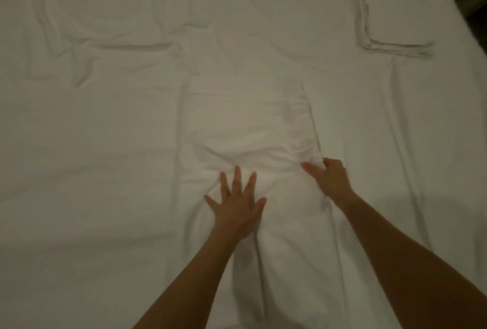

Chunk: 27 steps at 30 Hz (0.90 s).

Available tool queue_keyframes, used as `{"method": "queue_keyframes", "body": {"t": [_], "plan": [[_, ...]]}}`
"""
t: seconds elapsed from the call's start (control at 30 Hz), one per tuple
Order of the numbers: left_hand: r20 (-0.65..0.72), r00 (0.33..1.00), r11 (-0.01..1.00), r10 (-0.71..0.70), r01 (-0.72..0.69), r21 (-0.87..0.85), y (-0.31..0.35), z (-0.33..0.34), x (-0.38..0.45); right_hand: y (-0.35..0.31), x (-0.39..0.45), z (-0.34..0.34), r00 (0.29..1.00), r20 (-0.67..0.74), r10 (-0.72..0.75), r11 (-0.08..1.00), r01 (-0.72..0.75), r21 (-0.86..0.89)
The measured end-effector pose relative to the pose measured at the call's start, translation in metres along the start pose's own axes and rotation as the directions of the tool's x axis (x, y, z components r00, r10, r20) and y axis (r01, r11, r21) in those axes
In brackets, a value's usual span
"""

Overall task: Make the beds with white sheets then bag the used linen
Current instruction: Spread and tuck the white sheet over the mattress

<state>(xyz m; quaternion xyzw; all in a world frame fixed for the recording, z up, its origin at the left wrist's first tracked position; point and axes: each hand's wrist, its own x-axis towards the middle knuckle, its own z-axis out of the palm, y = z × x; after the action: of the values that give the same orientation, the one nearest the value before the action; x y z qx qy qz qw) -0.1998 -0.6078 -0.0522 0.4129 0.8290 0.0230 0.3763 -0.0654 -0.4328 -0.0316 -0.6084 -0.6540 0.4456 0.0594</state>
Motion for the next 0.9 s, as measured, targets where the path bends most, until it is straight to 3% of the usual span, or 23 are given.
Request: {"method": "queue_keyframes", "body": {"t": [0.1,0.2,0.27,0.33,0.43,0.67,0.9], "plan": [[0.051,0.999,1.0,-0.013,0.013,-0.008,0.027,0.005,0.014,0.024,0.012,-0.028,0.995,0.007,0.104,0.985,-0.104,0.139],[0.052,0.998,0.997,-0.039,0.035,0.064,0.029,0.011,0.016,0.05,-0.012,-0.029,0.926,0.22,0.306,0.878,-0.364,0.312],[0.045,0.999,0.994,-0.021,0.016,0.11,0.023,0.015,0.009,0.066,-0.033,-0.021,0.86,0.344,0.377,0.839,-0.474,0.268],[0.058,0.998,0.992,-0.014,0.007,0.129,0.02,0.017,-0.001,0.077,-0.052,-0.011,0.825,0.417,0.383,0.862,-0.481,0.16],[0.081,0.997,0.991,-0.009,-0.002,0.135,0.018,0.025,-0.017,0.098,-0.074,-0.007,0.848,0.377,0.373,0.907,-0.419,0.045],[0.128,0.991,0.992,0.036,-0.051,0.116,0.013,0.047,-0.064,0.101,-0.114,-0.027,0.959,0.196,0.206,0.972,-0.224,0.072],[0.182,0.983,0.982,-0.01,-0.024,0.185,-0.017,0.069,-0.109,0.119,-0.139,-0.017,0.958,0.087,0.272,0.962,-0.274,0.0]]}}
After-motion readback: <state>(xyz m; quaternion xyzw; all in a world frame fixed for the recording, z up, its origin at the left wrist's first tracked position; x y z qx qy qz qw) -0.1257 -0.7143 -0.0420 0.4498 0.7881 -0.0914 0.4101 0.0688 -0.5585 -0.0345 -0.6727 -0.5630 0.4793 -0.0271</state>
